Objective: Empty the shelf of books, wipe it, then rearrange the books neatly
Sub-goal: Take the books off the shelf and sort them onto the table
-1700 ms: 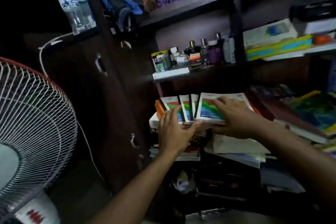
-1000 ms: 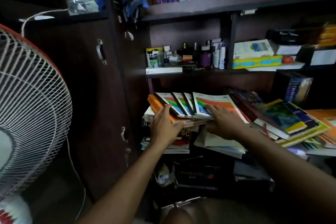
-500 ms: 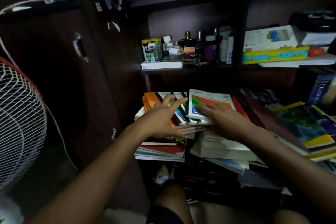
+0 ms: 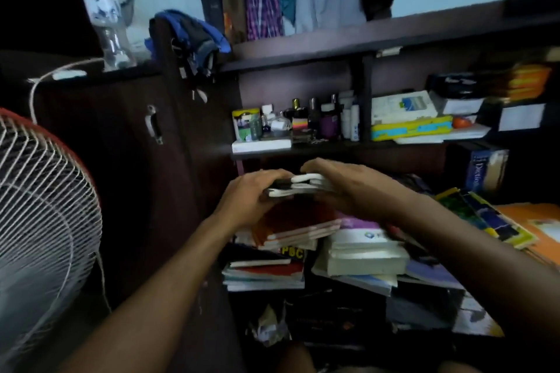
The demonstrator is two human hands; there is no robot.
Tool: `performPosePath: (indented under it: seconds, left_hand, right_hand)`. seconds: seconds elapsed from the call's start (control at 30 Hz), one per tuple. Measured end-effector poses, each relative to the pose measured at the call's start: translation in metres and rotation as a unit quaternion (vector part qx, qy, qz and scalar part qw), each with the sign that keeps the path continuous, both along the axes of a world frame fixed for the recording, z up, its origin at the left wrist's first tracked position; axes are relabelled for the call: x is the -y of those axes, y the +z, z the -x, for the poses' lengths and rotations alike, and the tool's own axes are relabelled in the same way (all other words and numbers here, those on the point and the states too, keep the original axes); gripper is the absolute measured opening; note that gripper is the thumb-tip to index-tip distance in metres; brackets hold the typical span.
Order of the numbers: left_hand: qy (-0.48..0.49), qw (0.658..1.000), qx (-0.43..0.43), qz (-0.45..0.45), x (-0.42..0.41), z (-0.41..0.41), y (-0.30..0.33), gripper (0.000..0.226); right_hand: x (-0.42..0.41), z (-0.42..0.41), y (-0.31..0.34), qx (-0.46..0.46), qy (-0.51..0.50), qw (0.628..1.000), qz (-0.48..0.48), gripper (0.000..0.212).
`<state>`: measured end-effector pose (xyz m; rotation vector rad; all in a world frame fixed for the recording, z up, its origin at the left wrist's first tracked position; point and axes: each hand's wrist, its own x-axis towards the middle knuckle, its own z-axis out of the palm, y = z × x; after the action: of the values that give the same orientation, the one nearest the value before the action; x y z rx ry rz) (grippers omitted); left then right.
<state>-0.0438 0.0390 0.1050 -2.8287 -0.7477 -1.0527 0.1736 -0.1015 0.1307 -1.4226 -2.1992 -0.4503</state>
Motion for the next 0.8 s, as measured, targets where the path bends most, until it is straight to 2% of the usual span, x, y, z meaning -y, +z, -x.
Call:
performPosePath:
  seconds: [0.03,0.1,0.2,0.27,0.37,0.43,0.47,0.57,0.7,0.8]
  left_hand:
    - [0.001,1.000,0.029,-0.012,0.005,-0.002,0.009,0.047]
    - [-0.040,0.995,0.094,0.006,0.020,-0.010,0.032,0.049]
    - [-0.126,0.980,0.143,0.063,0.050,-0.032,0.059,0.044]
    - [-0.166,0.965,0.173,0.103,0.077,-0.052,0.072,0.035]
    - [-0.237,0.911,0.250,0.229,0.123,-0.092,0.073,0.024]
    - [-0.283,0.866,0.269,0.313,0.157,-0.129,0.061,0.023]
    - [-0.315,0.843,0.263,0.348,0.180,-0.154,0.052,0.026]
    - [-0.377,0.786,0.215,0.440,0.235,-0.218,0.013,0.025]
    - [-0.435,0.731,0.137,0.508,0.300,-0.309,-0.047,0.043]
    - [-0.467,0.706,0.083,0.526,0.356,-0.382,-0.096,0.053]
  right_hand:
    - [0.007,-0.005,0.008,-0.024,-0.016,0.998,-0.061,0.058]
    - [0.028,-0.018,0.023,-0.113,-0.066,0.976,-0.174,0.078]
    - [0.069,-0.038,0.035,-0.246,-0.149,0.922,-0.261,0.111]
    - [0.105,-0.057,0.032,-0.309,-0.171,0.883,-0.308,0.114]
    - [0.161,-0.089,0.011,-0.449,-0.138,0.819,-0.328,0.109]
    - [0.199,-0.104,-0.013,-0.532,-0.108,0.794,-0.273,0.106]
    - [0.224,-0.114,-0.027,-0.544,-0.117,0.792,-0.251,0.101]
    - [0.284,-0.141,-0.064,-0.541,-0.180,0.782,-0.251,0.082]
    - [0.376,-0.179,-0.101,-0.496,-0.289,0.781,-0.245,0.035]
    - [0.445,-0.213,-0.147,-0.471,-0.401,0.750,-0.233,0.031]
